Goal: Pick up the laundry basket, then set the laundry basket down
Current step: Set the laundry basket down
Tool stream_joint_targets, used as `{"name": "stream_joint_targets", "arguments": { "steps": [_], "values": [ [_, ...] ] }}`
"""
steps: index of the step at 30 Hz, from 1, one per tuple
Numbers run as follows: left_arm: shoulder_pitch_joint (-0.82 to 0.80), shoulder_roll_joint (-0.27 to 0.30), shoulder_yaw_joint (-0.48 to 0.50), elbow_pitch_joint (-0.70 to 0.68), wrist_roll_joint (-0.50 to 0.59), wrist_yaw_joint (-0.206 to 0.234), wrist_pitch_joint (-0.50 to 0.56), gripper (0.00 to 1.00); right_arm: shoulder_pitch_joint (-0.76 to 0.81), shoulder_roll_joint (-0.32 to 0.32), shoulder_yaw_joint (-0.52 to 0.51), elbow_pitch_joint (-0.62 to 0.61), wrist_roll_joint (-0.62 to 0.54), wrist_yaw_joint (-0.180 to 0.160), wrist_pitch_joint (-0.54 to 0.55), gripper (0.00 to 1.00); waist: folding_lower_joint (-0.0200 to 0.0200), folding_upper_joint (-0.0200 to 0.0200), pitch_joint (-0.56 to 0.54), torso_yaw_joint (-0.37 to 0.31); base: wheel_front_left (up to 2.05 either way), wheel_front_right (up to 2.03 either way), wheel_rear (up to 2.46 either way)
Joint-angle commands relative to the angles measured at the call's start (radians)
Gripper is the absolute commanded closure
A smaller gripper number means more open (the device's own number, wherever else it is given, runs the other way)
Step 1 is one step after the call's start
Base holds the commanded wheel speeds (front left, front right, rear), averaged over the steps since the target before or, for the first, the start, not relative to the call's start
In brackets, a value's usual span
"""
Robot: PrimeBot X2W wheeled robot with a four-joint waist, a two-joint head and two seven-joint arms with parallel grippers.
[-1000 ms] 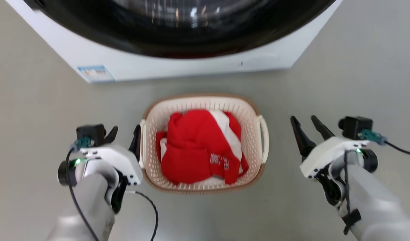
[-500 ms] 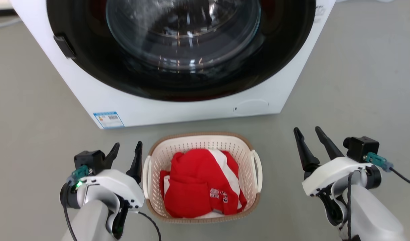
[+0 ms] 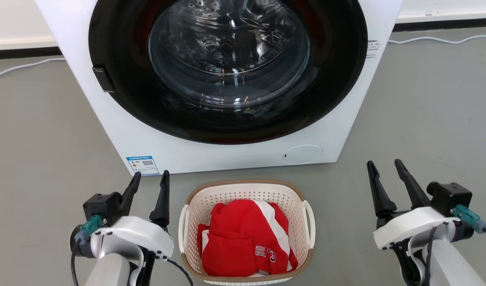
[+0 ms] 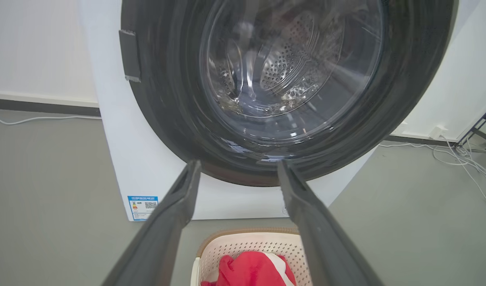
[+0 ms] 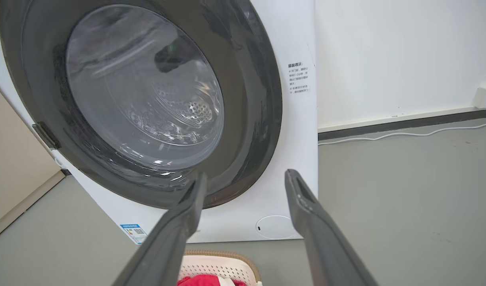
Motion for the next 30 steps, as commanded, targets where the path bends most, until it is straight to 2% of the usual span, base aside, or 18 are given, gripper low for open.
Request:
{"name": "stream_joint_targets", "arguments": {
  "steps": [1, 11, 30],
  "values": [
    [0.009, 0.007, 0.043, -0.06, 0.024, -0.003, -0.006, 0.0, 0.012, -0.001, 0.003, -0.052, -0.023, 0.007, -0.007, 0.0, 0.0, 0.0, -0.006, 0.002, 0.0, 0.0, 0.0],
    [0.089, -0.008, 0.094, -0.216, 0.058, 0.007, -0.006, 0.0, 0.072, 0.012, -0.065, -0.159, -0.081, 0.007, -0.007, 0.0, 0.0, 0.0, -0.019, -0.002, 0.0, 0.0, 0.0],
    [0.134, -0.026, 0.105, -0.314, 0.045, 0.006, -0.006, 0.0, 0.092, 0.022, -0.09, -0.194, -0.095, 0.007, -0.007, 0.0, 0.0, 0.0, -0.018, -0.02, 0.0, 0.0, 0.0]
  ]
}}
